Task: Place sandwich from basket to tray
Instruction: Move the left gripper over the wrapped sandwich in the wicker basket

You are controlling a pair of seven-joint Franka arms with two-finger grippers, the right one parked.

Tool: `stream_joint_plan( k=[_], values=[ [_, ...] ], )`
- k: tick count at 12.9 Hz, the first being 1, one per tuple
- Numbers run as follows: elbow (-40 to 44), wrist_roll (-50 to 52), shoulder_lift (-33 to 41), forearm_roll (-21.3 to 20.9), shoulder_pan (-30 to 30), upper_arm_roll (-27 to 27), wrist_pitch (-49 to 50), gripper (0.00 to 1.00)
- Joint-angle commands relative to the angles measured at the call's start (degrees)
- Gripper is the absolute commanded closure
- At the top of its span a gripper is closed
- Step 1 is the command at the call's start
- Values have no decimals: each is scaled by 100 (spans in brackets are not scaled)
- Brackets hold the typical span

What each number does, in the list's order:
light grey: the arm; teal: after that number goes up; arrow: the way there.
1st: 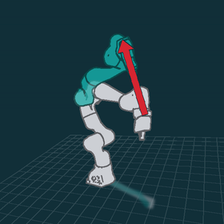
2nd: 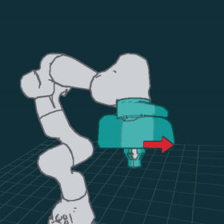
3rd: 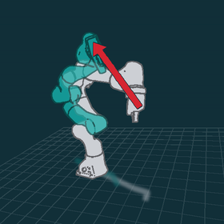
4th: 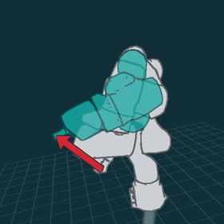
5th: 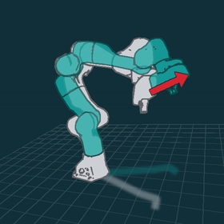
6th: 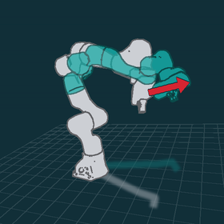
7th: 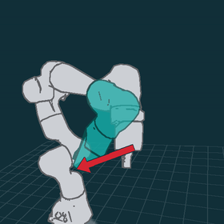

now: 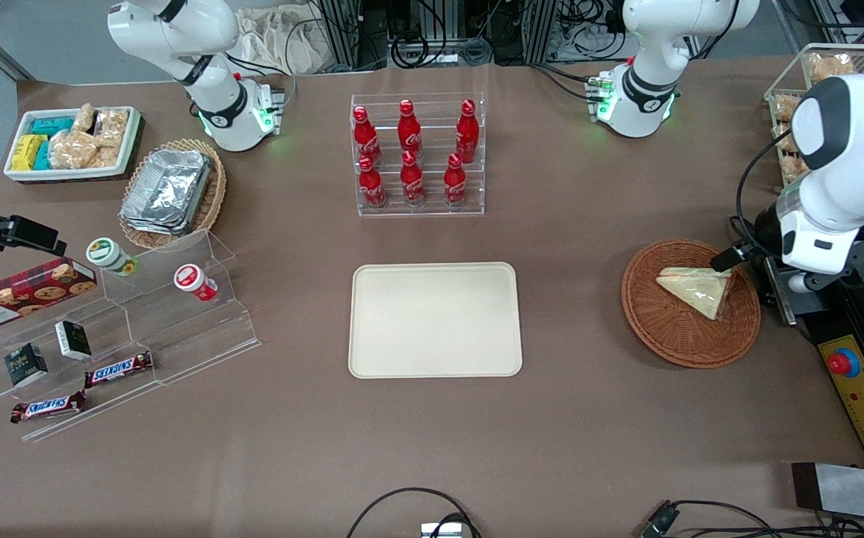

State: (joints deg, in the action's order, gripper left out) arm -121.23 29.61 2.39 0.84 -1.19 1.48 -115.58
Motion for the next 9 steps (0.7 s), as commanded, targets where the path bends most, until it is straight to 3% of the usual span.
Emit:
stream_joint_plan(
  k=[1,9],
  values=[
    [-743,299,341,-127,136,-7,-691,0],
    [-1991,299,148,-242,646,-7,-2757,0]
  ],
)
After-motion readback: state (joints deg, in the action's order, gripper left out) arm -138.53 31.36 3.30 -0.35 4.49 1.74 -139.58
